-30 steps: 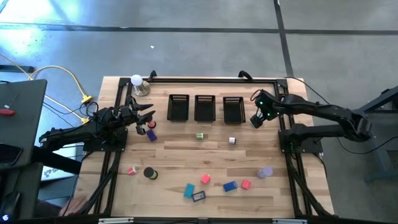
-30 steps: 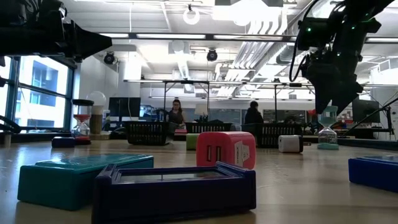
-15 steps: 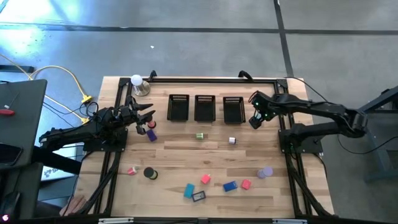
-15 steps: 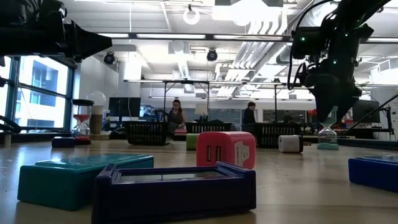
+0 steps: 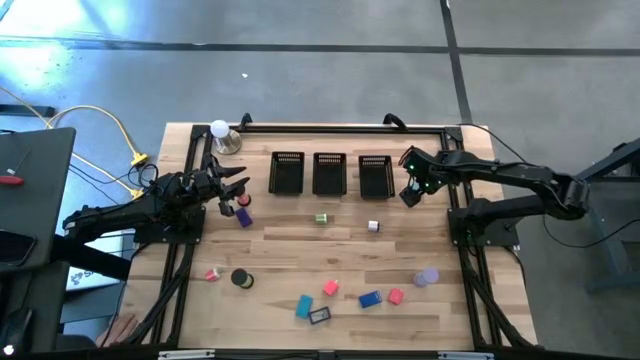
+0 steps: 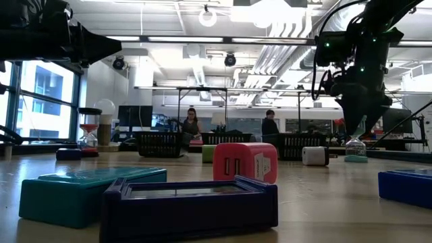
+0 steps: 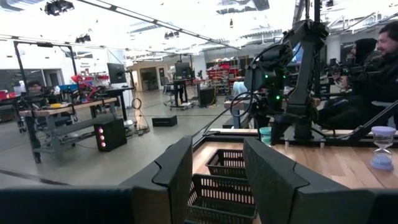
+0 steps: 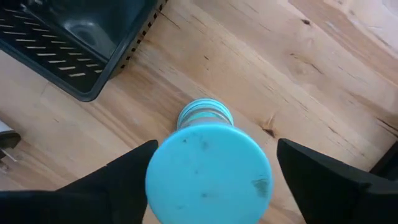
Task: Pick & Place Office items
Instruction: Put the blue hourglass into the middle black bin
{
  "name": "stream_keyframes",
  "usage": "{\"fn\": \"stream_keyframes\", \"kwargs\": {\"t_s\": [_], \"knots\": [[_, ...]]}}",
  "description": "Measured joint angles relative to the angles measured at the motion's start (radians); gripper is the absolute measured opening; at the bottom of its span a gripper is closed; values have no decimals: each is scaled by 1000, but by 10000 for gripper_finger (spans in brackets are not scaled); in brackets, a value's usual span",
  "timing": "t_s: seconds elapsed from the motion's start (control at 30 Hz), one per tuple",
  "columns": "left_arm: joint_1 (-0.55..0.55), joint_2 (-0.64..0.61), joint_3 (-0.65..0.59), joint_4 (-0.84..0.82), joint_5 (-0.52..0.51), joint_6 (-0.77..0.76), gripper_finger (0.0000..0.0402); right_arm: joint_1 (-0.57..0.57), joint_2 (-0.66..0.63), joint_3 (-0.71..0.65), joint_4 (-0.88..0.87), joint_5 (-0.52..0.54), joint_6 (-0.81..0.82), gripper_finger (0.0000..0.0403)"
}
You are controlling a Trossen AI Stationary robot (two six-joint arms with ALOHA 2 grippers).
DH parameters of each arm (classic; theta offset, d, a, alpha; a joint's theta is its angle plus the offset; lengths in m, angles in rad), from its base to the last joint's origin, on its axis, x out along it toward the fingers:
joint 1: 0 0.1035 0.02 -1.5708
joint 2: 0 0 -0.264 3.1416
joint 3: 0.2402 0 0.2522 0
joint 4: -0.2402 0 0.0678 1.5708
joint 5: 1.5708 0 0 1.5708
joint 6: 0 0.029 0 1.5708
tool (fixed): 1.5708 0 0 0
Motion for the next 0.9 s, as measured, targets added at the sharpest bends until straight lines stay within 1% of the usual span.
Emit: {"fn": "stream_keyframes", "kwargs": {"t_s": [0.23, 0.5, 0.77, 0.9], "knots": [[0, 0, 0, 0, 0, 0, 139, 0, 0, 0, 0, 3, -2, 239], [0, 0, 0, 0, 0, 0, 139, 0, 0, 0, 0, 6, -3, 176], [0, 0, 0, 0, 1, -2, 139, 7, -1, 0, -10, 5, -7, 177], [0, 0, 0, 0, 1, -4, 139, 35, -2, 0, -42, 0, -6, 188]]}}
